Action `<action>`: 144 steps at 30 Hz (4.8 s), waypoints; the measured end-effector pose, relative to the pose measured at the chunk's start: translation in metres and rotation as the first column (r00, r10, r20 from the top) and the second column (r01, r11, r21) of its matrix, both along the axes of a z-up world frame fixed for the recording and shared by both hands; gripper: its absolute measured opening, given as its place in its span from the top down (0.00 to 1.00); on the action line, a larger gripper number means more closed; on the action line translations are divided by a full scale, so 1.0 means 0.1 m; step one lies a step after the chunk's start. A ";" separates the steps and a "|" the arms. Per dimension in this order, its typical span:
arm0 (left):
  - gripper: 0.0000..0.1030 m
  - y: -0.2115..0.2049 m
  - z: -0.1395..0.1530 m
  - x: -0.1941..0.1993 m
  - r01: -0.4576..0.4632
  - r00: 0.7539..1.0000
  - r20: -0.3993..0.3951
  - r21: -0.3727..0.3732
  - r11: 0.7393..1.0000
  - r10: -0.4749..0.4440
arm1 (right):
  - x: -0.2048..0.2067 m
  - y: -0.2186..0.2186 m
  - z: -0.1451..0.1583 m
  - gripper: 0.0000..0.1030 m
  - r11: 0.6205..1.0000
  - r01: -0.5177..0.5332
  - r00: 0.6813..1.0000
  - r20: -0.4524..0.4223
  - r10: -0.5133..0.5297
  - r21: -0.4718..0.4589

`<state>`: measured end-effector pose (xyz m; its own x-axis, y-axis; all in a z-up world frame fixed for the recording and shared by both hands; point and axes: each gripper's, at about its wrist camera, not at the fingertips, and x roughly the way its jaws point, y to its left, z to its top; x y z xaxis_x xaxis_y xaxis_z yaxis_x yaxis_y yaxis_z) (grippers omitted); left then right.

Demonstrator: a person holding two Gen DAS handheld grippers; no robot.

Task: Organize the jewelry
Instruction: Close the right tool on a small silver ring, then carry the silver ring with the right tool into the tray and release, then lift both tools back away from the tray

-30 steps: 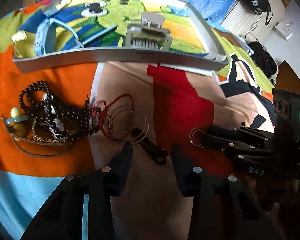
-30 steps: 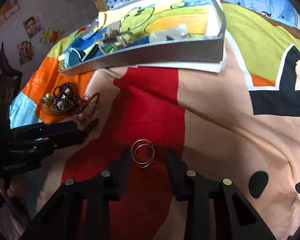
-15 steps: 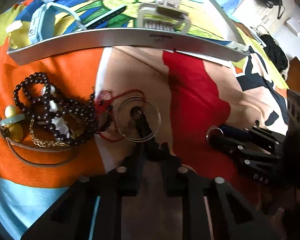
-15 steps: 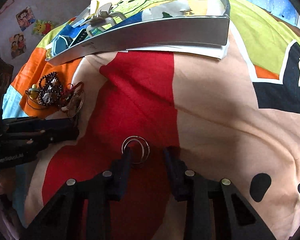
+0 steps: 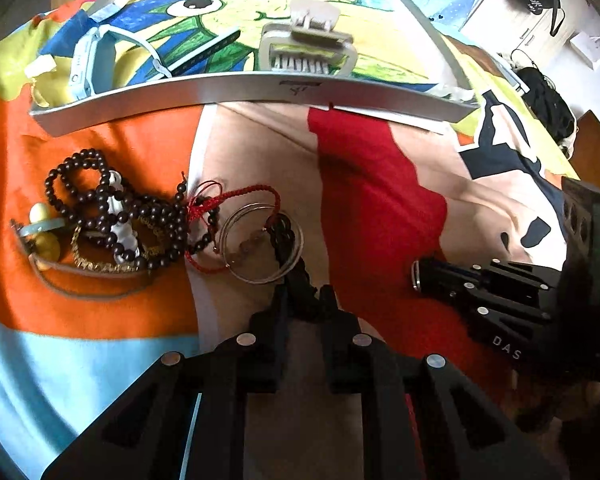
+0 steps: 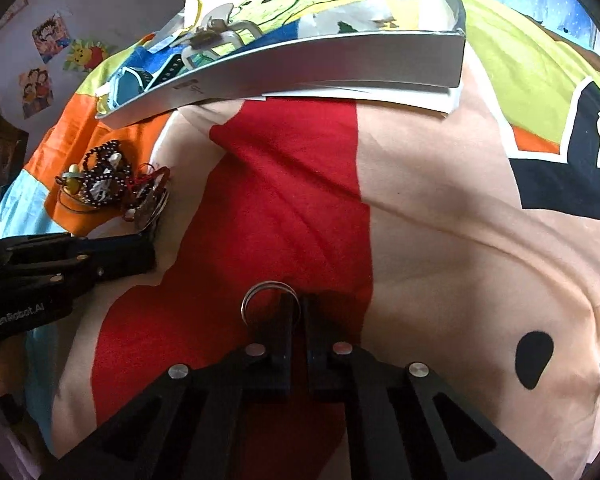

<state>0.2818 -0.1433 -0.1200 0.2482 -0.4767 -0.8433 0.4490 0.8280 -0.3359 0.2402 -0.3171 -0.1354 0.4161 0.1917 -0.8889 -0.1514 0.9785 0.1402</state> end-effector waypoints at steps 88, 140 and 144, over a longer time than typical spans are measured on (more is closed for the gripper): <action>0.03 0.37 1.52 -0.20 -0.429 0.767 0.439 -0.191 0.883 0.468 | -0.18 -0.23 1.46 0.12 0.963 0.189 0.720 0.640 -0.267 0.190; 0.02 1.55 0.97 -1.88 -0.431 0.839 0.400 0.077 0.899 0.368 | -1.88 0.71 1.24 0.00 0.991 0.133 0.869 0.481 -0.118 0.003; 0.02 1.56 0.89 -1.70 -0.411 0.866 0.351 0.095 0.907 0.356 | -1.75 0.67 1.13 0.00 0.991 0.135 0.906 0.403 -0.127 0.010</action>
<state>0.1121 0.0122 -0.0311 0.6508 -0.1533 -0.7436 0.1442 0.9865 -0.0772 0.0651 -0.2499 -0.0222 0.7590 0.0971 -0.6438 -0.0616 0.9951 0.0774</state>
